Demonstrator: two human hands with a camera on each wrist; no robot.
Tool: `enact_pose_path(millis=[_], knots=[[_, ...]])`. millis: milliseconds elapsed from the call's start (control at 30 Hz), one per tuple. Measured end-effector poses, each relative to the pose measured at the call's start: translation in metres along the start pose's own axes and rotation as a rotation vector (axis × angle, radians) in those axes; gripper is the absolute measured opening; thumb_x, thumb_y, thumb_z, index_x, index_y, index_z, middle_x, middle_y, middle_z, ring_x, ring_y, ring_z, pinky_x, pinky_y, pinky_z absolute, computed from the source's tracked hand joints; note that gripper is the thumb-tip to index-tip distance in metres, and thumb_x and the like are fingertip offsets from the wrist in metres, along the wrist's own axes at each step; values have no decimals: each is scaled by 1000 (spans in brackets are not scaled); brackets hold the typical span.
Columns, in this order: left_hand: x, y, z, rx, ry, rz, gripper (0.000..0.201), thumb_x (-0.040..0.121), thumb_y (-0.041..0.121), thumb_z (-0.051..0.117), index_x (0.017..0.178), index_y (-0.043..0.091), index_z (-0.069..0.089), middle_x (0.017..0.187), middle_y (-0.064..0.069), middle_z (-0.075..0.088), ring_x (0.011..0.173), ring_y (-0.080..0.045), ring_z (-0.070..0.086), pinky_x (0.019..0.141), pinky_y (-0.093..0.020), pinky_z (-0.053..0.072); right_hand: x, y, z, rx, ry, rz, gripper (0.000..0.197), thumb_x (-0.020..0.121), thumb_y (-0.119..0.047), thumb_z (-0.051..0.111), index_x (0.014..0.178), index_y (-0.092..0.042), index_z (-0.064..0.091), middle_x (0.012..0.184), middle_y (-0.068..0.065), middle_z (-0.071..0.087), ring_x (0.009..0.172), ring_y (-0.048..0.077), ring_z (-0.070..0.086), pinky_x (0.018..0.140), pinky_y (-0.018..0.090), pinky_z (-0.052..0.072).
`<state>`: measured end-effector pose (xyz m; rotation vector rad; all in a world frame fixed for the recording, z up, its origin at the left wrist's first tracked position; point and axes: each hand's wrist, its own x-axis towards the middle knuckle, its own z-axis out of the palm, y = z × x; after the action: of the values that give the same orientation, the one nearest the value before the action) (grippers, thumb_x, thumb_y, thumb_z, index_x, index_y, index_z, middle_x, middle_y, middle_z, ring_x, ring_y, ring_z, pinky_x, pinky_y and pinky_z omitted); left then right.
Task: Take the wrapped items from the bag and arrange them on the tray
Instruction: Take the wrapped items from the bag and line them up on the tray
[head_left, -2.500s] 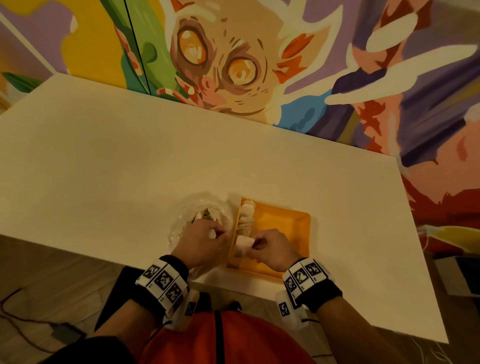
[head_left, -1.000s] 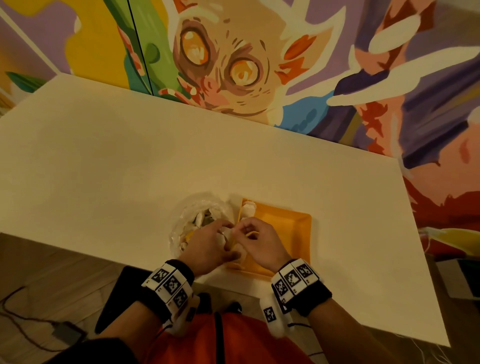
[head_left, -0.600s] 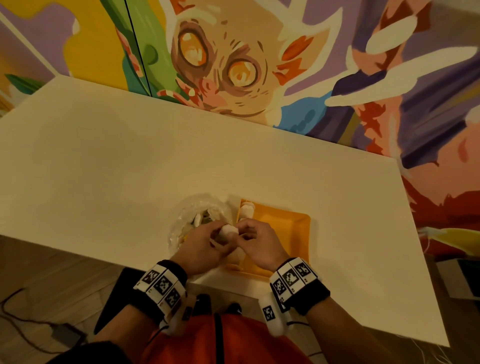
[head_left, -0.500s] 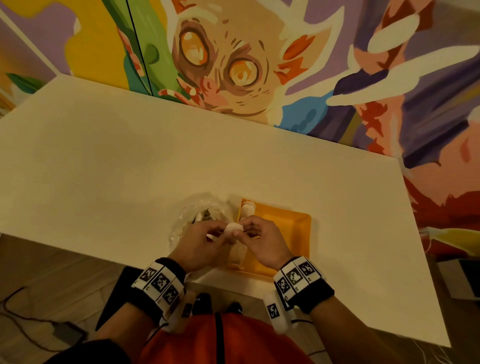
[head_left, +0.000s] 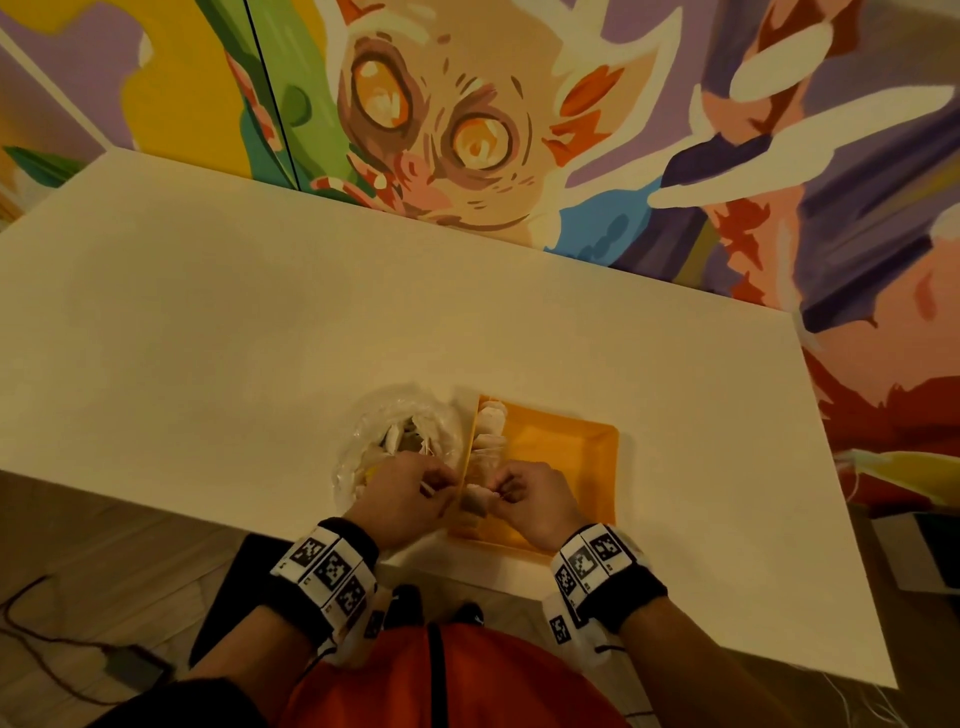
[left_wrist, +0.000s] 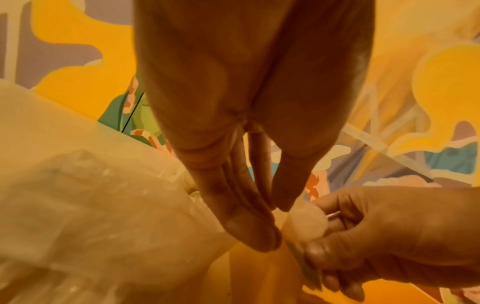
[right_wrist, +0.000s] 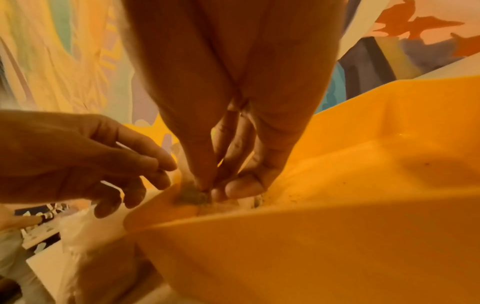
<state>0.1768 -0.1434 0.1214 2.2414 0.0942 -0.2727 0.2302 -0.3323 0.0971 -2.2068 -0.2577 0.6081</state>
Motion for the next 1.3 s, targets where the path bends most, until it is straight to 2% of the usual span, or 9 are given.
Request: enact_pose_path(millis=[167, 400, 633, 767, 867, 933, 1067, 1200, 1300], knots=[[3, -3, 9, 67, -86, -70, 22, 86, 14, 68, 108, 14, 73, 89, -1, 73, 66, -1, 58, 53, -6, 43, 1, 5, 7, -197, -82, 31, 13, 79, -10, 74, 87, -20, 70, 90, -1, 68, 82, 11, 62, 61, 13, 44], [3, 0, 14, -12, -64, -117, 34, 75, 40, 79, 98, 15, 73, 78, 1, 70, 55, 0, 57, 47, -9, 41, 7, 1, 21, -321, -185, -37, 25, 80, -18, 76, 104, -25, 73, 102, -2, 72, 95, 14, 67, 72, 16, 47], [2, 0, 14, -7, -47, -119, 38, 75, 44, 78, 99, 14, 74, 77, 3, 68, 51, 1, 54, 47, -9, 40, 11, -4, 23, -356, -193, -24, 26, 83, -20, 74, 108, -25, 73, 108, 1, 71, 100, 18, 65, 84, 26, 53], [-1, 3, 12, 0, -47, -110, 24, 81, 29, 76, 97, 13, 74, 76, 5, 66, 54, 0, 56, 49, -11, 43, 11, -5, 22, -326, -196, -1, 25, 81, -22, 76, 106, -23, 73, 105, 0, 72, 99, 16, 66, 81, 23, 53], [-3, 0, 5, 30, 28, -114, 12, 83, 18, 71, 94, 17, 75, 77, 7, 70, 63, 0, 61, 63, -20, 55, 8, -5, 20, -284, -170, 48, 22, 78, -20, 78, 99, -18, 74, 96, 2, 73, 89, 16, 68, 73, 22, 55], [-3, -4, -4, 42, 95, -119, 9, 83, 20, 71, 91, 22, 74, 80, 11, 71, 68, 3, 62, 68, -13, 53, 5, -5, 15, -261, -134, 73, 14, 79, -16, 76, 92, -14, 73, 87, 4, 72, 81, 15, 68, 64, 21, 52], [-1, -16, -27, 87, 202, -135, 9, 81, 20, 72, 85, 28, 72, 78, 13, 70, 63, 6, 58, 58, -2, 40, 3, -7, 3, -160, -31, 91, 19, 76, -28, 81, 89, -22, 68, 79, -7, 67, 70, -2, 58, 56, 8, 38], [7, -33, -35, 158, 169, -256, 10, 83, 24, 67, 92, 27, 69, 89, 9, 69, 72, -6, 60, 63, -16, 45, 3, -22, 0, -91, 95, -25, 12, 81, -24, 74, 91, -19, 68, 84, -7, 67, 70, -4, 55, 60, 7, 38], [16, -38, -31, 396, 23, -250, 10, 85, 34, 58, 90, 27, 63, 92, 1, 68, 85, -19, 62, 66, -25, 45, 3, -37, 4, -187, 101, -225, 8, 87, -26, 66, 94, -23, 68, 92, -11, 64, 84, 0, 53, 77, 15, 40]])
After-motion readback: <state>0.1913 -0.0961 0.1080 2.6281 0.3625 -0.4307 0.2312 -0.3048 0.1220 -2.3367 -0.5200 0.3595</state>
